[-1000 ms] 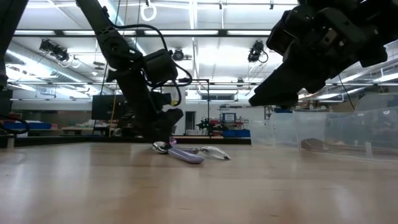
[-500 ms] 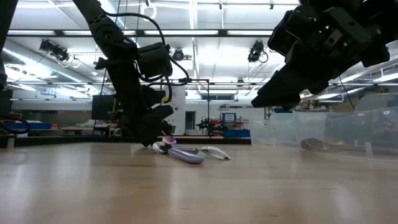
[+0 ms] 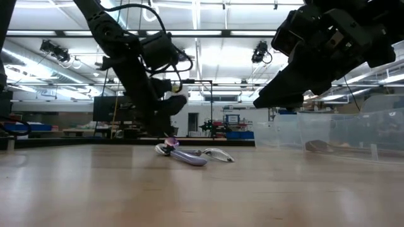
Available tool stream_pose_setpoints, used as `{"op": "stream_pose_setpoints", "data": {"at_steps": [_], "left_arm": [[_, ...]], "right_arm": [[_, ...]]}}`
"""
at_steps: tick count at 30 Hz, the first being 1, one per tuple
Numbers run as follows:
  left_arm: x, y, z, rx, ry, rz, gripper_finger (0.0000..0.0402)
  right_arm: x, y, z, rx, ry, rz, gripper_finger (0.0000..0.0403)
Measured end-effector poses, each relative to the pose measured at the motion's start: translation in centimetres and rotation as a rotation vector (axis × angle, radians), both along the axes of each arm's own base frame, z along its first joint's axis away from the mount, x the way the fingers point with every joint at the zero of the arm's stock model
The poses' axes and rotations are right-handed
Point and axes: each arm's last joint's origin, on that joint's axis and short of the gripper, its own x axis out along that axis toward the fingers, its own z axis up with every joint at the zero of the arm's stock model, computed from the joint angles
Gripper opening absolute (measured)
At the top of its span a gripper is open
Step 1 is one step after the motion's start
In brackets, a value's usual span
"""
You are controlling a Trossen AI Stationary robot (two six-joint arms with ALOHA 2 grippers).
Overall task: Sort silverware by color (type)
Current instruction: Put the blue spoon into the black bin
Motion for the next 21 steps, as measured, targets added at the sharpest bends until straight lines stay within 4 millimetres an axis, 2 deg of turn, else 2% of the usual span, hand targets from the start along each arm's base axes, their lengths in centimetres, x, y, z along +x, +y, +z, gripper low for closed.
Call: {"op": "stream_pose_setpoints", "data": {"at_steps": [6,10,16,21], "left_arm": [[0.8,1.6,-1.2,0.015,-0.067,0.049,0.0213],[0.9,2.8,-2.1,0.011,-0.074,0.070,0.0235],[0.8,4.3,-3.5,0.000,-0.008,-0.001,0.0228],[0.7,4.3,-4.1,0.031,0.100,-0.098,0.0197]], "right_arm": [[0.0,0.0,0.0,-0.013,-0.007,0.008,0.0160],[0.1,0.0,0.1,-0.013,-0.012,0.009,0.0160],[0.1,0.0,0.2,-0.011,-0.017,0.010,0.0160],[0.1,0.0,0.2,-0.011,-0.019,0.011,0.0160]]}}
